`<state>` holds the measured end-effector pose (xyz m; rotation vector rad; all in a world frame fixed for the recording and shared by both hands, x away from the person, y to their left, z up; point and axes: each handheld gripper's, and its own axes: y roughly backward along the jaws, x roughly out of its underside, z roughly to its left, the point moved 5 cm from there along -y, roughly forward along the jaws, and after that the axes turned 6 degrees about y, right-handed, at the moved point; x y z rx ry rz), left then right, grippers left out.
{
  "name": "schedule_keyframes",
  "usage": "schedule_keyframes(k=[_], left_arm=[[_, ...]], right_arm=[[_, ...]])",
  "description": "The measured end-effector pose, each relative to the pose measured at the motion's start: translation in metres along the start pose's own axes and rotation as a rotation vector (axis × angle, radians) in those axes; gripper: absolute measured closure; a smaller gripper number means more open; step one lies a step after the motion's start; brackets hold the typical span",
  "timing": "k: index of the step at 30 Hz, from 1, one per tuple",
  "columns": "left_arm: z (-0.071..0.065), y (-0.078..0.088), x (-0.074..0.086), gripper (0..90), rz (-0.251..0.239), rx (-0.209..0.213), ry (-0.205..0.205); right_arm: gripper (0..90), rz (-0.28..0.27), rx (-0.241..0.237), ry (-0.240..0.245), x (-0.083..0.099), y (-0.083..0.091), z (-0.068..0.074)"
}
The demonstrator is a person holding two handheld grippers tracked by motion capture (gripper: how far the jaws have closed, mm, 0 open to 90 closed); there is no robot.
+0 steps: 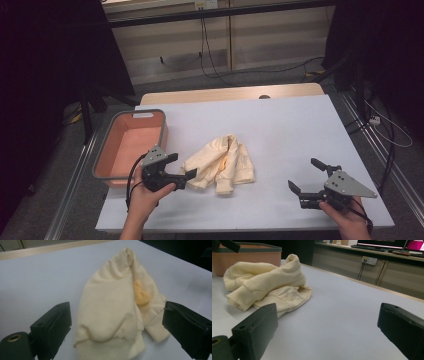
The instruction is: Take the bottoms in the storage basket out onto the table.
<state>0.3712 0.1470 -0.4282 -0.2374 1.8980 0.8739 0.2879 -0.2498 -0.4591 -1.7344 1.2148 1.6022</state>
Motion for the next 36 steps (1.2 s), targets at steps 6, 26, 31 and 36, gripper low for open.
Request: schedule_keyframes(k=[6,26,31,36], left_arm=[[0.003,0.005,0.002,8.3,-0.007,-0.004,-0.005],[0.006,0.014,0.005,7.4,-0.033,-0.007,-0.007],[0.006,0.015,0.005,7.2,-0.032,-0.007,-0.004],[0.006,0.016,0.005,7.1,-0.039,-0.007,-0.005]], right_arm=[[2.7,0.002,0.0,0.001,0.0,0.0,0.0],[2.7,0.0,0.0,0.001,0.0,0.0,0.0],[2.7,-0.001,0.002,0.0,0.0,0.0,0.0],[2.7,-0.002,0.002,0.002,0.0,0.0,-0.001]])
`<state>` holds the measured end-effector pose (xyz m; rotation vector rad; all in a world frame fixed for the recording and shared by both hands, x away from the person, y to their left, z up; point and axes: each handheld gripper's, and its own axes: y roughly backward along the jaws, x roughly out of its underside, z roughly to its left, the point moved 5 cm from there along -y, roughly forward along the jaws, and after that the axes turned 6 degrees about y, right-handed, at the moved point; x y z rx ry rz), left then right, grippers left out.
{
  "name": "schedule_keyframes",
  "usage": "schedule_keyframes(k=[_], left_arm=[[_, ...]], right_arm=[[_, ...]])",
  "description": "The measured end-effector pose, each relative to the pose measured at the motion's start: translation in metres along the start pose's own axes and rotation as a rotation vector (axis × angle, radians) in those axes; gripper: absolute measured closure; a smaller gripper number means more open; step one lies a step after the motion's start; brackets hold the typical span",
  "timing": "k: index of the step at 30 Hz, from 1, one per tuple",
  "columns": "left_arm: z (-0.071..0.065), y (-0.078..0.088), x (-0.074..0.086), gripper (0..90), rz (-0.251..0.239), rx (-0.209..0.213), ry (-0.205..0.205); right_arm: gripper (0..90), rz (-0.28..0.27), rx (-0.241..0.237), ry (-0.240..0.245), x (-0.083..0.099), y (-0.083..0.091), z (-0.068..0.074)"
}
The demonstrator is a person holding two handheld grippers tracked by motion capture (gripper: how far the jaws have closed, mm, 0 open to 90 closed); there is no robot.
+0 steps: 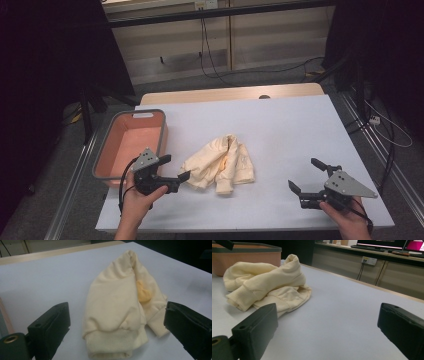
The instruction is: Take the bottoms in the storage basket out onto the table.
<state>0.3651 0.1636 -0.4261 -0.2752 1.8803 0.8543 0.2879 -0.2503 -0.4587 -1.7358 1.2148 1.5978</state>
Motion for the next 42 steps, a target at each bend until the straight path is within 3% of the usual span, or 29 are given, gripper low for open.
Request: schedule_keyframes(k=[42], left_arm=[[0.01,0.017,0.011,6.0,-0.054,-0.007,-0.003]], right_arm=[[2.7,-0.001,0.002,0.0,0.0,0.001,0.0]])
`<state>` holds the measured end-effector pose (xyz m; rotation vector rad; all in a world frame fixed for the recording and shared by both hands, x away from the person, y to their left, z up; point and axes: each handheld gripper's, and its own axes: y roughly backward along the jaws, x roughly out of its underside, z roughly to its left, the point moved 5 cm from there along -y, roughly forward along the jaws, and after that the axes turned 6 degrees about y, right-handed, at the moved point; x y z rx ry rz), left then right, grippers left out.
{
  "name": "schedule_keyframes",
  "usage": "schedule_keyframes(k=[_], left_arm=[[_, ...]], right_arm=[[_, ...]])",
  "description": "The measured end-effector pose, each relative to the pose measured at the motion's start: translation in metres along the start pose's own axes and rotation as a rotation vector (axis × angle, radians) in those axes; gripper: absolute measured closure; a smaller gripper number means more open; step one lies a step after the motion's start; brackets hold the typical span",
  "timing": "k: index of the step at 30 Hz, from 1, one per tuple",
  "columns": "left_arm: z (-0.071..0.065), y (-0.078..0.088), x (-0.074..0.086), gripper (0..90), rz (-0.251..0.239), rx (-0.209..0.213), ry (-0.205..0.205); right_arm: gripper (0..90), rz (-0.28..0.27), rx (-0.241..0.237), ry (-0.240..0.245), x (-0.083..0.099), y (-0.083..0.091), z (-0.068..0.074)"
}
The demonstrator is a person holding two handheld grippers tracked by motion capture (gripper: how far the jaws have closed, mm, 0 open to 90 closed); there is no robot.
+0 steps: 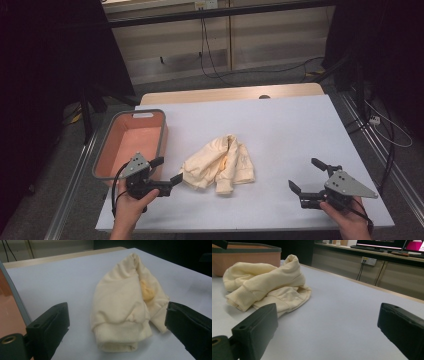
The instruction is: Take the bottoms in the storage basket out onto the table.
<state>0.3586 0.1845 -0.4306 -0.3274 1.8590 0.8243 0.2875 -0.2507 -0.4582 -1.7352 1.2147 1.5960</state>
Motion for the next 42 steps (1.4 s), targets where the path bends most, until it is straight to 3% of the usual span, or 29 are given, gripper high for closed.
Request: schedule_keyframes(k=[17,42], left_arm=[[0.007,0.01,0.004,4.7,-0.072,-0.007,0.005],[0.012,0.016,0.007,4.5,-0.098,-0.006,0.013]], right_arm=[[2.7,0.001,-0.006,0.009,-0.001,-0.001,0.002],[2.7,0.002,-0.007,0.01,-0.001,-0.001,0.002]])
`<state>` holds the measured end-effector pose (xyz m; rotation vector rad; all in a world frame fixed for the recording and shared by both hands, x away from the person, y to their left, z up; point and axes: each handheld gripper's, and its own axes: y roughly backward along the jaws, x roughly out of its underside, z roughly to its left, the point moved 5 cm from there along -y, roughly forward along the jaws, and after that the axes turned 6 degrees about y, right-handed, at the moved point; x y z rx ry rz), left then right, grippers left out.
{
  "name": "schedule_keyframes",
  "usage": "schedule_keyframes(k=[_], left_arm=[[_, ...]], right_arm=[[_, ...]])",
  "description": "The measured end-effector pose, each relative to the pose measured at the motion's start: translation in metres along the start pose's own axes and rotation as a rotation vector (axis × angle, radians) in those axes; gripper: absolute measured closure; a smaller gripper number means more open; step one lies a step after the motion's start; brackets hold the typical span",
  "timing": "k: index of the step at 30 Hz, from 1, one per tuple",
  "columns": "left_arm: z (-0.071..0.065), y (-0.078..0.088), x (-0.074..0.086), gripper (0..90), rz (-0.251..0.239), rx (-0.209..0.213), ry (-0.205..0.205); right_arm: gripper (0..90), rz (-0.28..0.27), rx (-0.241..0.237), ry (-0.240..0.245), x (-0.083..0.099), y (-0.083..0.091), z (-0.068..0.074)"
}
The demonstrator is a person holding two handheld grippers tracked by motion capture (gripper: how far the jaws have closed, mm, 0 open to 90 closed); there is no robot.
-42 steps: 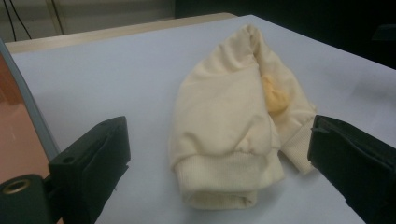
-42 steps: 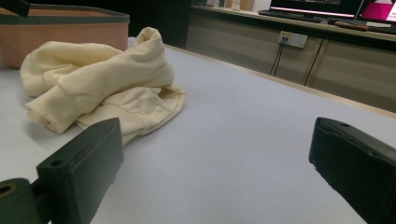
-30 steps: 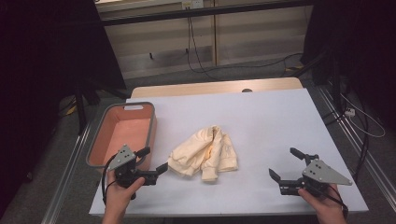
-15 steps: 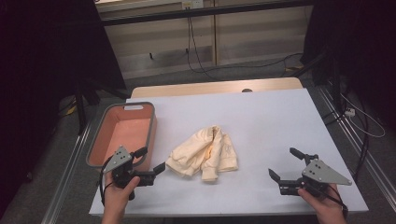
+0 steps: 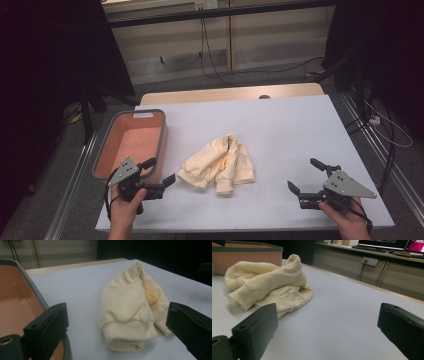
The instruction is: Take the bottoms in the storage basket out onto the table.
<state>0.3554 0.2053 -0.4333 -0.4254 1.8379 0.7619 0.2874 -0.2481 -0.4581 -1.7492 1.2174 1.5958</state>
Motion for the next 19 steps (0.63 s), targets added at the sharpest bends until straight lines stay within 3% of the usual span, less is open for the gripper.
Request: schedule_keyframes(k=[19], left_arm=[[0.0009,0.0011,0.0002,4.5,-0.006,0.002,0.007]], right_arm=[[2.7,0.0,0.002,-0.001,0.0002,-0.0006,-0.001]])
